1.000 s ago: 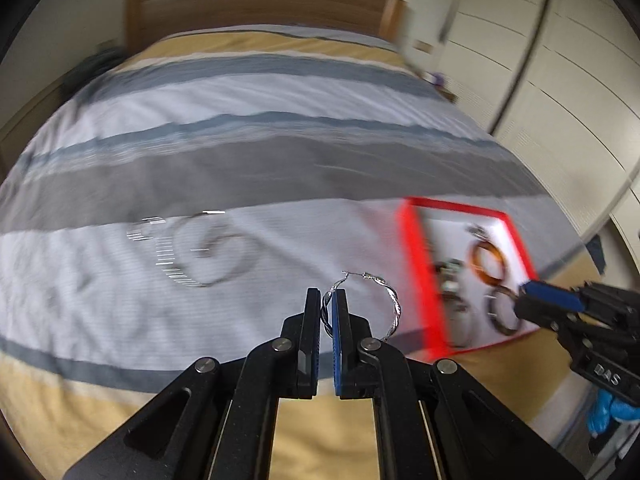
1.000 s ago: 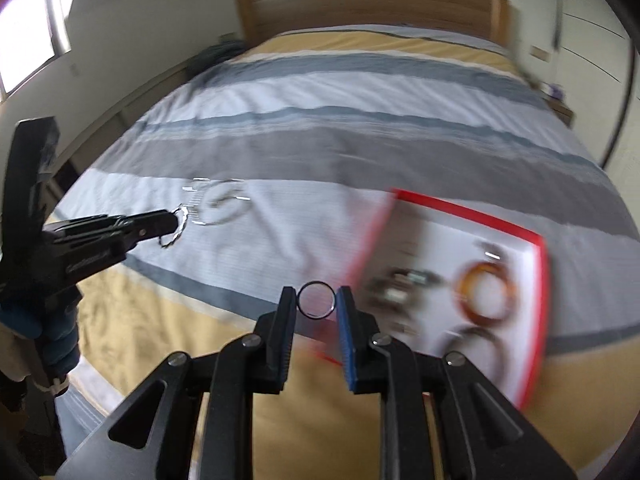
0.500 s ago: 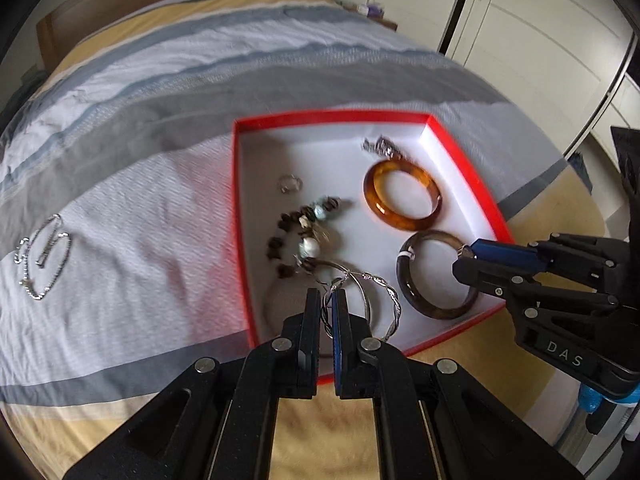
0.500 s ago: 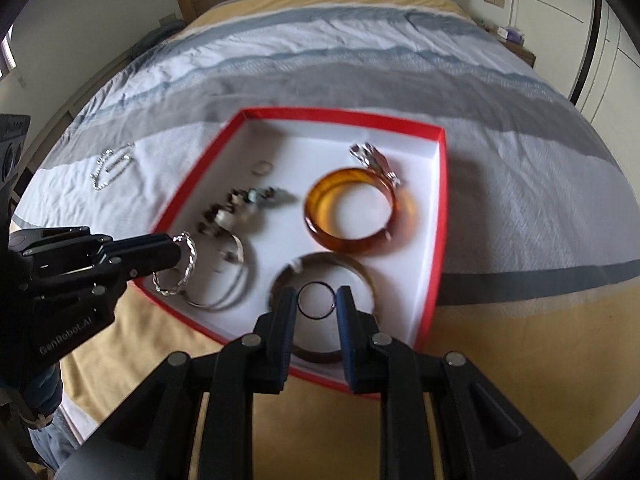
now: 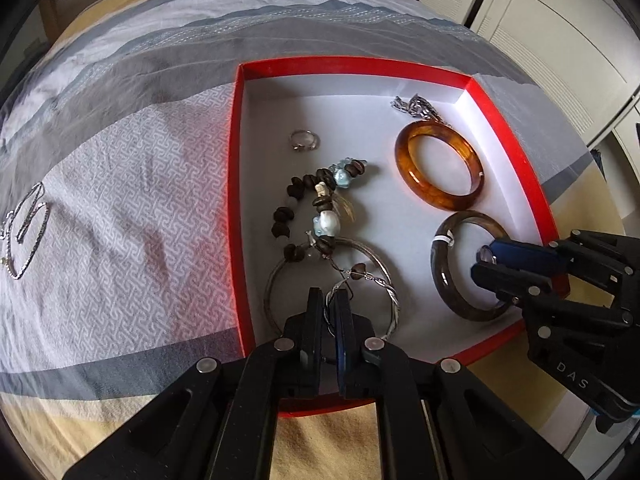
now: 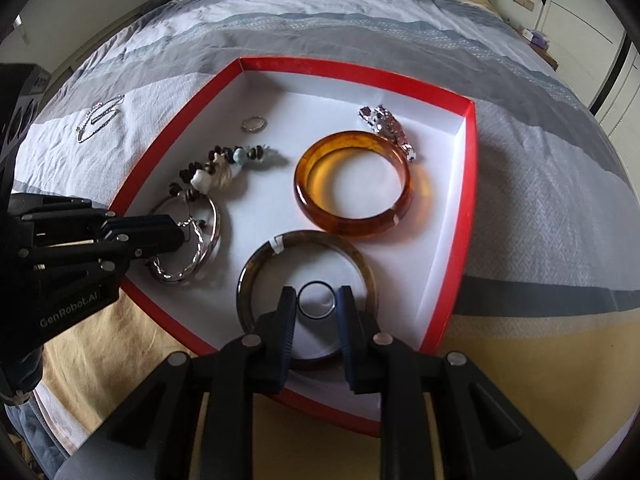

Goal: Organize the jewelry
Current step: 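Lower the hoop and ring into the box and open both tools, then withdraw both tools from the box toward the remaining silver pieces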

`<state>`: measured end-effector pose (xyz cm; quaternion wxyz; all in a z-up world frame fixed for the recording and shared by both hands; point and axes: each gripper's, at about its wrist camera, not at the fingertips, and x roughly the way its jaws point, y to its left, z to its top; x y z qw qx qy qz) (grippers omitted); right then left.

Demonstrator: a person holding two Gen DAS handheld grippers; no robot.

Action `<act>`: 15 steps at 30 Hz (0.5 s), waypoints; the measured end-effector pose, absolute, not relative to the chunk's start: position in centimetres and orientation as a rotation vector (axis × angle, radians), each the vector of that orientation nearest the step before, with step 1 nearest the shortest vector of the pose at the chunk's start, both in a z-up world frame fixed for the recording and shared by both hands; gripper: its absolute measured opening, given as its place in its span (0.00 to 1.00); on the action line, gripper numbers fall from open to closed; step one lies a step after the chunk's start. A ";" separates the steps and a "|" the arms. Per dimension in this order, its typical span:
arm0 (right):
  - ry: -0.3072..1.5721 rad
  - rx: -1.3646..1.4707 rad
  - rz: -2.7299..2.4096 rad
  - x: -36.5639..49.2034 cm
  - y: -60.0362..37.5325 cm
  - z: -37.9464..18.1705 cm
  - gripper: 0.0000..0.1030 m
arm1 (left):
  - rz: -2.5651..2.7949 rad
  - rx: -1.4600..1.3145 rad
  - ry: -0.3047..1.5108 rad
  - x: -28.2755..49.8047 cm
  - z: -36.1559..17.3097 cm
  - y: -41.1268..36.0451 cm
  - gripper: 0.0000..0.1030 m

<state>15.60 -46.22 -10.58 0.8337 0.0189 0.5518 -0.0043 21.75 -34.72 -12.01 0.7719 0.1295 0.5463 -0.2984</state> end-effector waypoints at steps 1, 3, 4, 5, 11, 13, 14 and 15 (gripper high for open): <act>1.174 0.044 -0.015 15.5 -46.2 -10.5 0.20 | -0.643 0.278 1.186 21.9 -11.9 -34.7 0.07; 1.168 0.060 -0.032 15.1 -46.4 -9.9 0.22 | -0.645 0.263 1.188 22.0 -11.3 -34.4 0.08; 1.160 0.075 -0.036 14.8 -46.5 -9.3 0.25 | -0.645 0.257 1.185 22.2 -11.0 -33.9 0.10; 1.152 0.083 -0.041 14.5 -46.6 -8.8 0.27 | -0.646 0.250 1.179 22.2 -10.6 -33.5 0.14; 1.065 0.073 -0.097 11.7 -46.5 -3.2 0.28 | -0.655 0.209 1.081 20.3 -4.9 -30.8 0.16; 1.031 0.077 -0.106 10.7 -46.2 -1.2 0.28 | -0.661 0.167 1.023 19.4 -2.1 -29.1 0.16; 1.012 0.077 -0.110 10.2 -45.8 0.0 0.28 | -0.660 0.147 1.000 19.0 -0.8 -28.2 0.16; 0.990 0.073 -0.113 9.8 -45.4 1.3 0.29 | -0.652 0.126 0.972 18.7 0.8 -26.8 0.17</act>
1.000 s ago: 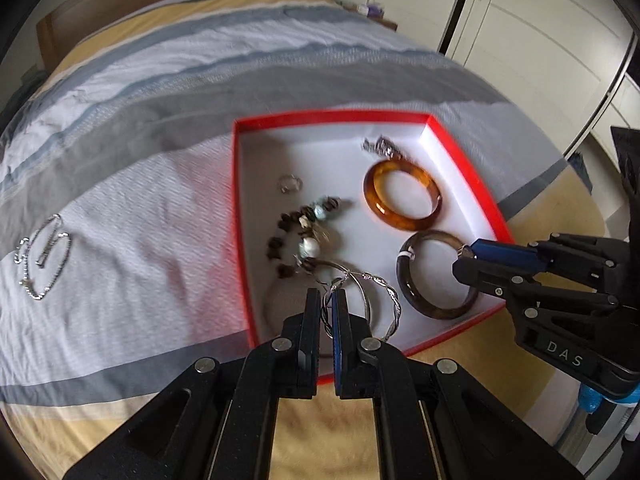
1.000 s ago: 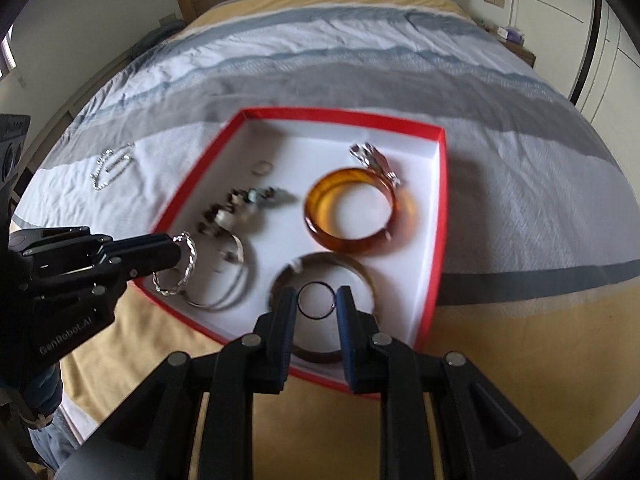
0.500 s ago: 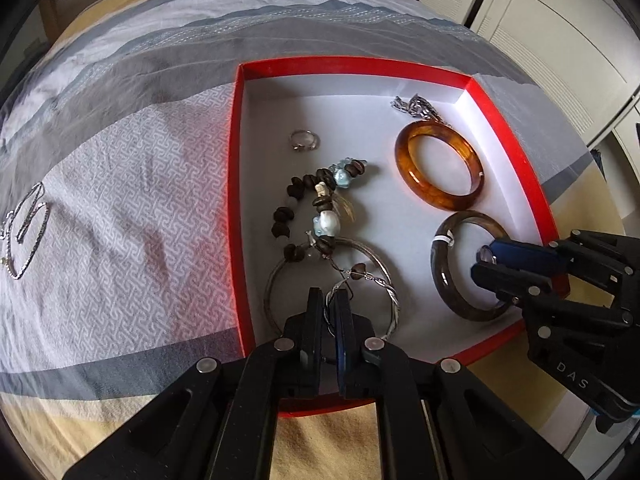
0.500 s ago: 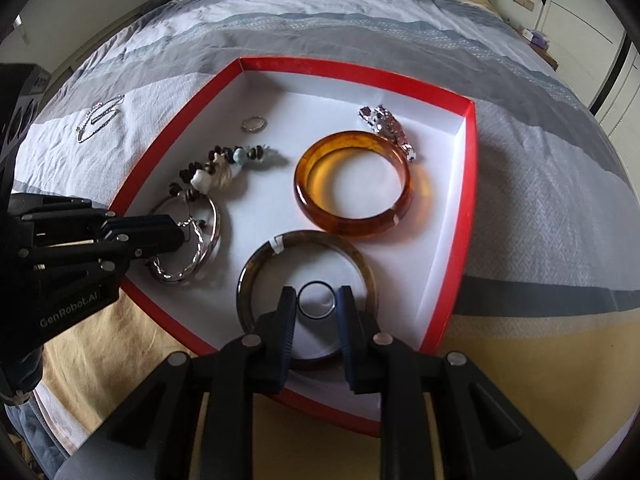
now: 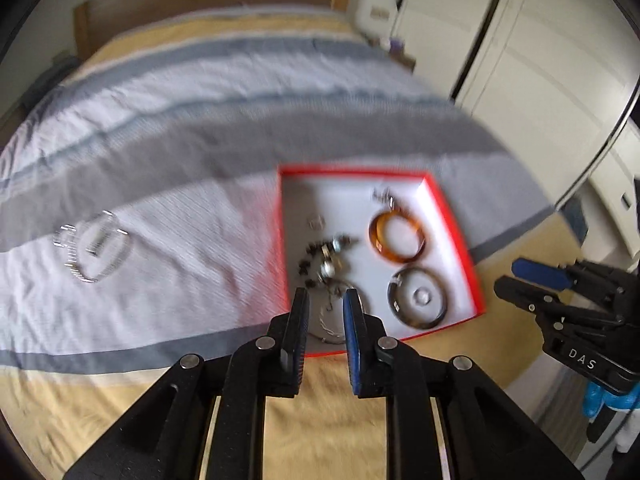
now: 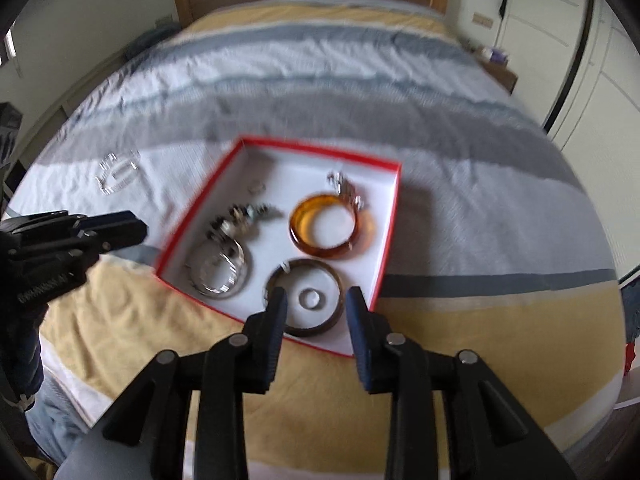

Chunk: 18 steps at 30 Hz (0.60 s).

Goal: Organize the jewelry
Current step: 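Withdraw both tools from the box toward the remaining silver pieces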

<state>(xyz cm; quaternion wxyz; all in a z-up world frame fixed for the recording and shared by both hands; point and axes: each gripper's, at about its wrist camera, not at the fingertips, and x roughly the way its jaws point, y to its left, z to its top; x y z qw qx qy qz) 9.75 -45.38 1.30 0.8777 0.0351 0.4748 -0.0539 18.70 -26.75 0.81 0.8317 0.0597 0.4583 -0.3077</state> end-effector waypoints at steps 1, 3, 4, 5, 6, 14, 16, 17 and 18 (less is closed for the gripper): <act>0.971 0.069 -0.112 9.3 -44.9 2.4 0.29 | -0.642 0.115 0.952 18.2 2.1 -25.8 0.17; 0.933 0.052 -0.107 8.5 -43.4 4.7 0.29 | -0.621 0.098 0.918 17.7 4.1 -23.8 0.17; 0.913 0.040 -0.103 8.2 -42.5 5.8 0.30 | -0.601 0.097 0.907 17.5 5.2 -22.4 0.17; 0.893 0.032 -0.097 8.0 -41.6 7.0 0.31 | -0.578 0.100 0.899 17.5 6.2 -20.9 0.17; 0.878 0.029 -0.090 7.8 -40.8 7.9 0.32 | -0.561 0.098 0.888 17.8 6.9 -19.7 0.17; 0.766 0.043 0.001 10.1 -33.6 14.7 0.37 | -0.340 0.119 0.757 21.5 15.8 -5.9 0.17; 0.754 0.052 0.018 11.5 -32.3 15.6 0.37 | -0.295 0.121 0.736 22.8 17.4 -3.1 0.17; 0.750 0.058 0.032 12.6 -31.4 16.1 0.37 | -0.275 0.122 0.729 23.3 17.9 -2.0 0.17; 0.749 0.062 0.044 13.3 -30.8 16.2 0.37 | -0.250 0.121 0.720 24.2 18.6 -0.4 0.17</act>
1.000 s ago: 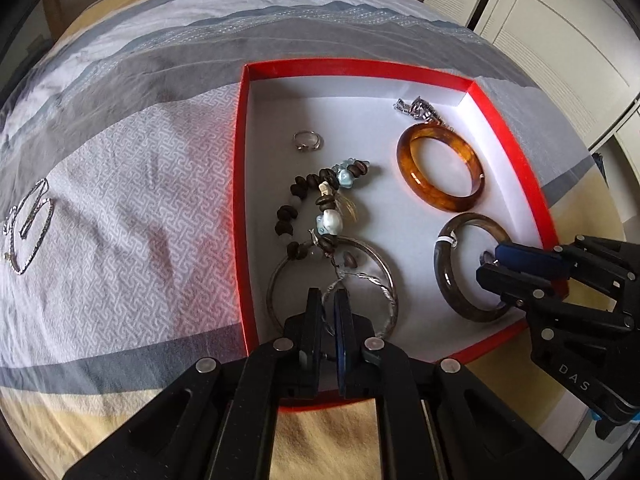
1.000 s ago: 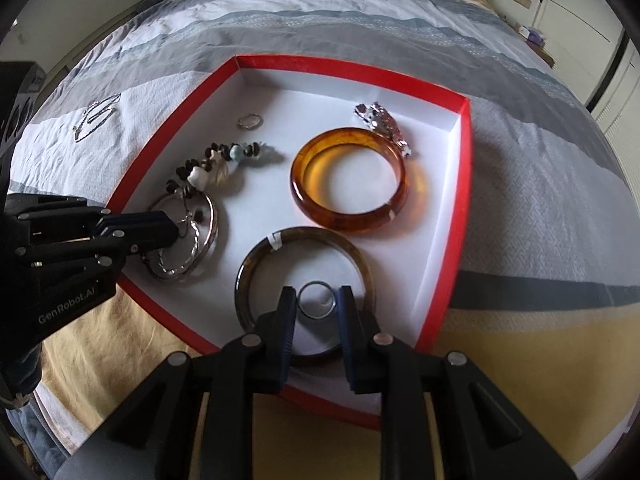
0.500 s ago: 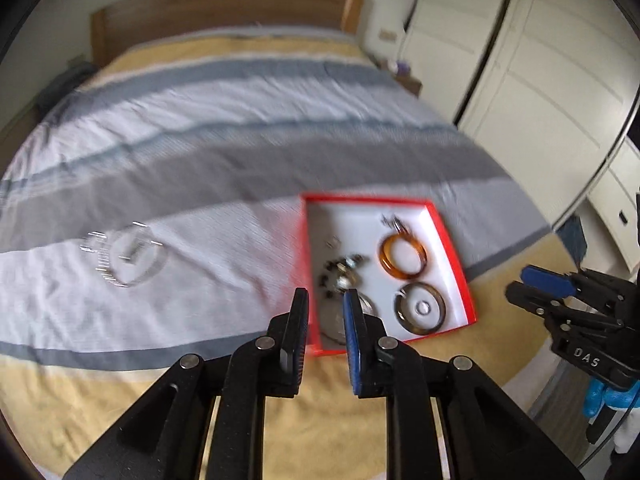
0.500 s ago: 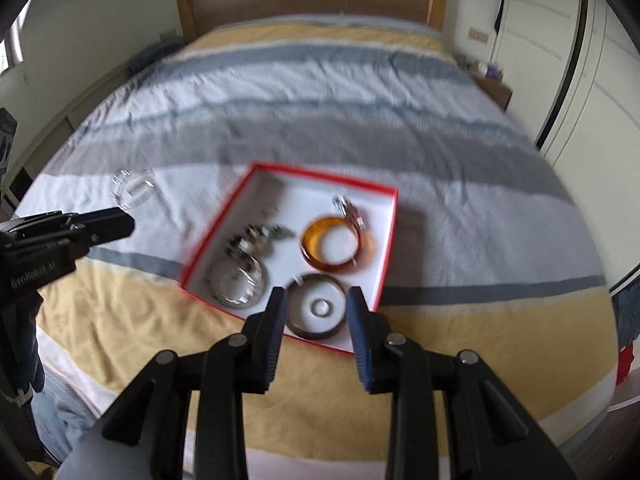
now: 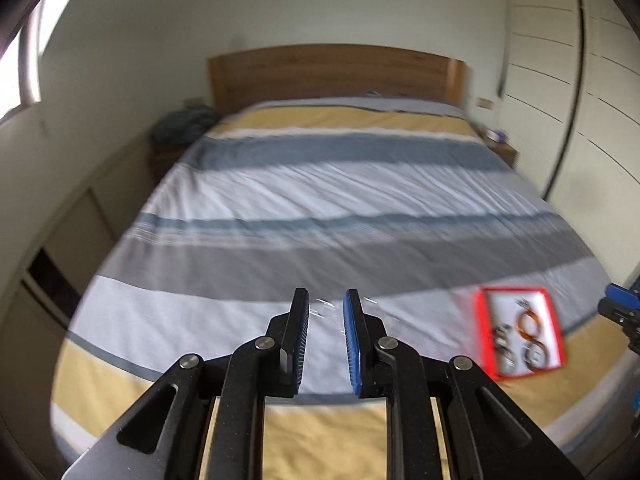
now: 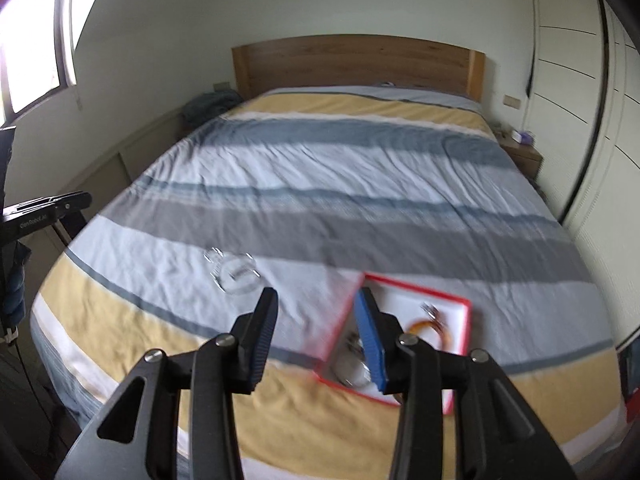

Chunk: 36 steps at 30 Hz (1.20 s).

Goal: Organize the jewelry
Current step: 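Withdraw both tools from the box toward the remaining silver pieces, then grasp the second twisted hoop with the left tool while the right tool grasps the silver chain necklace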

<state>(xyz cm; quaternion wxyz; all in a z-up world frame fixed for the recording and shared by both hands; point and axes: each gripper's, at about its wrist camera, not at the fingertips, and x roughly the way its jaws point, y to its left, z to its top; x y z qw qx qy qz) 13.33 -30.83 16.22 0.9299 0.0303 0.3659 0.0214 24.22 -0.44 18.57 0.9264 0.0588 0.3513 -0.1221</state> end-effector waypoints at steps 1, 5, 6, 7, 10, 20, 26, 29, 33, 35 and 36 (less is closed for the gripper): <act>0.749 0.067 0.056 14.2 -30.2 16.3 0.37 | -0.236 0.116 0.717 24.9 18.8 0.5 0.17; 0.792 0.092 0.112 19.1 -27.4 13.8 0.37 | -0.193 0.087 0.744 28.6 17.1 3.6 0.22; 0.809 0.099 0.126 20.2 -26.9 12.7 0.37 | -0.188 0.080 0.763 29.6 15.8 4.0 0.22; 0.828 0.105 0.140 21.2 -26.4 11.5 0.37 | -0.186 0.076 0.785 30.8 14.3 4.2 0.22; 0.903 0.107 0.170 25.0 -24.5 6.5 0.37 | -0.197 0.062 0.846 33.7 9.5 3.9 0.22; 1.075 0.091 0.251 33.7 -21.8 -6.5 0.37 | -0.270 0.003 1.020 42.6 -5.1 -0.6 0.22; 1.103 0.090 0.295 36.5 -20.9 -10.9 0.37 | -0.282 0.007 1.081 45.3 -10.4 -3.1 0.22; 1.095 0.061 0.306 37.3 -20.4 -12.2 0.37 | -0.268 0.021 1.106 46.2 -12.6 -3.5 0.22; 1.081 0.024 0.300 38.0 -19.9 -13.1 0.37 | -0.263 0.044 1.086 46.4 -13.4 -4.2 0.19; 1.072 0.000 0.289 37.8 -19.8 -13.2 0.29 | -0.271 0.059 1.079 46.3 -13.7 -4.7 0.10; 1.069 -0.010 0.281 37.6 -19.8 -13.2 0.24 | -0.279 0.068 1.074 46.0 -13.7 -5.1 0.04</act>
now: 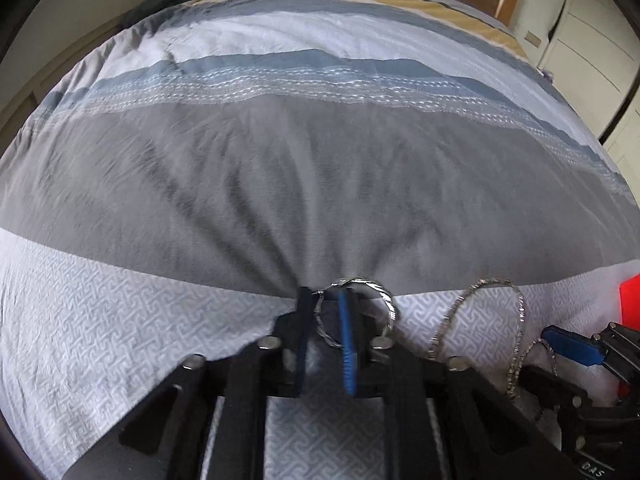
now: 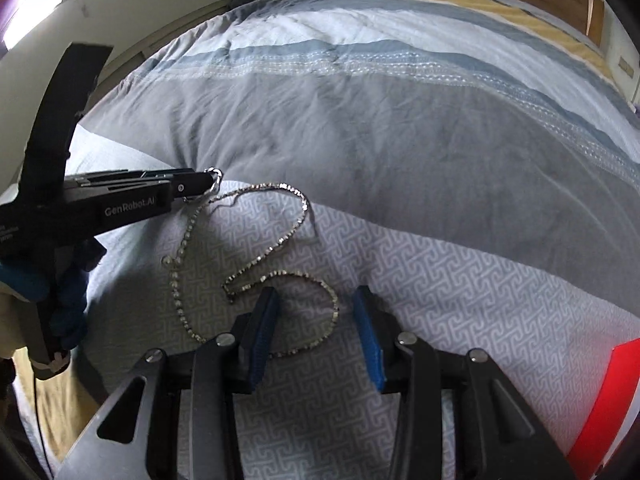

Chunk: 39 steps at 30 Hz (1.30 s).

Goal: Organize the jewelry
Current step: 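Grasp the second twisted hoop with the left tool while the right tool grasps the silver chain necklace, then carry the hoop earring and chain necklace over the red box with both tools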

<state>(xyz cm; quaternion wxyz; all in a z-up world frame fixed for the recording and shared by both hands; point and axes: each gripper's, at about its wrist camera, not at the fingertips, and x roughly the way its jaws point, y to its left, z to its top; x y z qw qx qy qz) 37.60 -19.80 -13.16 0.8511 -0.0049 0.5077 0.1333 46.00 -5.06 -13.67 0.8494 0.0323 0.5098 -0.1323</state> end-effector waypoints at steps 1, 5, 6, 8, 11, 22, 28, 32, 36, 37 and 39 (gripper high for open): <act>1.070 -0.006 0.272 37.5 -20.0 -13.1 0.13 | -0.275 0.086 1.067 45.9 -13.6 -5.4 0.04; 1.074 0.011 0.241 36.7 -21.4 -12.3 0.02 | -0.260 0.110 1.039 44.8 -13.0 -6.0 0.03; 1.068 0.011 0.235 36.3 -21.7 -11.9 0.02 | -0.257 0.105 1.031 44.3 -12.6 -6.0 0.03; 1.045 0.018 0.230 35.2 -22.4 -10.6 0.02 | -0.251 0.110 1.019 43.5 -11.8 -6.0 0.03; 1.001 0.012 0.226 33.6 -23.3 -7.7 0.02 | -0.242 0.116 0.992 41.7 -9.9 -6.1 0.03; 0.807 -0.033 0.170 25.3 -25.3 6.6 0.02 | -0.251 0.131 0.845 33.5 2.0 -5.3 0.03; 0.725 0.000 0.108 19.8 -28.1 12.3 0.02 | -0.264 0.127 0.759 29.2 8.2 -5.9 0.03; 0.680 0.011 0.069 16.5 -30.5 14.9 0.02 | -0.296 0.136 0.715 26.7 11.0 -8.0 0.03; 0.653 0.020 0.042 14.1 -32.9 16.2 0.02 | -0.344 0.151 0.695 24.6 12.3 -11.4 0.03; 0.649 0.024 0.035 13.7 -33.7 16.4 0.02 | -0.356 0.157 0.694 24.3 12.4 -12.3 0.03; 0.647 0.034 0.020 13.0 -35.1 16.3 0.02 | -0.382 0.169 0.696 23.9 12.1 -14.4 0.03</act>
